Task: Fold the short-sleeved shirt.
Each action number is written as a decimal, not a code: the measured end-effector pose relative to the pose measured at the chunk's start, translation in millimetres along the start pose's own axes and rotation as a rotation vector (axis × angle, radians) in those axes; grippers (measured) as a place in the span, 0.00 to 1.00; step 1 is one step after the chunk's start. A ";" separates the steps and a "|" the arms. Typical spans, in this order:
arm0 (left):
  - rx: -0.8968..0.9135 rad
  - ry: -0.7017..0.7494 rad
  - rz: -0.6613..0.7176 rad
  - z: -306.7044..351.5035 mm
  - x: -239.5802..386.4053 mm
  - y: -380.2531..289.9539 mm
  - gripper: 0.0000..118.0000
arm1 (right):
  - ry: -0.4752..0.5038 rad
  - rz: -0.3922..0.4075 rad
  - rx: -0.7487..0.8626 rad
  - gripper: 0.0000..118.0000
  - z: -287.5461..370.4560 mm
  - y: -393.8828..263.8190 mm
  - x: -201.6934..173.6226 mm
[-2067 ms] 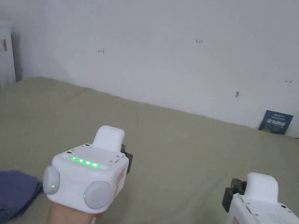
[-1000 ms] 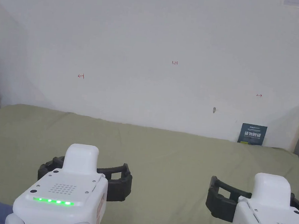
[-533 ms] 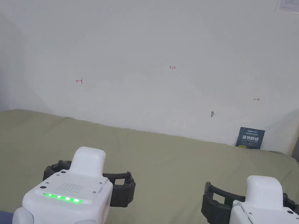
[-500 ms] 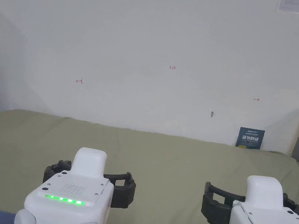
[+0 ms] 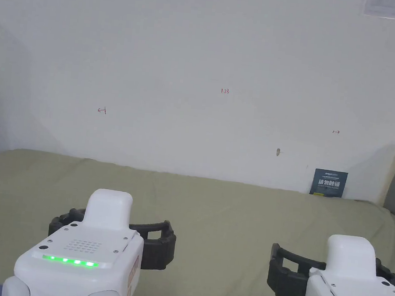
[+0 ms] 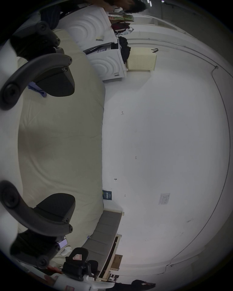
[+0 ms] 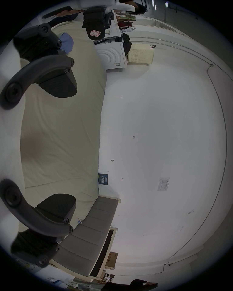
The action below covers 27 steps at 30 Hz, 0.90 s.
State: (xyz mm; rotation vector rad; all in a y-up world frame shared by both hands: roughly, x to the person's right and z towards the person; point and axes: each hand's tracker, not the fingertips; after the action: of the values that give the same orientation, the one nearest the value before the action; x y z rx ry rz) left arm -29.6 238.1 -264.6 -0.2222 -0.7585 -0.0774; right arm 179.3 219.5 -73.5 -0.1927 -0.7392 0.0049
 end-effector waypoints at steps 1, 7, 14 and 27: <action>-0.003 -0.002 -0.006 0.4 0.2 0.1 1.00 | -0.003 0.007 -0.001 1.00 0.2 -0.4 -0.4; -0.013 -0.010 -0.029 1.0 4.9 0.0 1.00 | -0.012 0.010 -0.001 1.00 1.7 2.4 -1.9; -0.028 0.002 -0.004 -2.5 -0.3 1.5 1.00 | -0.004 0.015 -0.009 1.00 -4.9 0.9 -0.6; -0.024 0.026 -0.046 -1.6 1.2 -3.7 1.00 | -0.005 0.004 -0.004 1.00 -2.7 2.0 0.9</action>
State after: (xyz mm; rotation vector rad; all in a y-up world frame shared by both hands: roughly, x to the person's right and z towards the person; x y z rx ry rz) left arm -28.2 234.1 -264.2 -0.2258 -0.7369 -0.1332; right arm 181.9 221.1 -75.1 -0.1985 -0.7437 0.0080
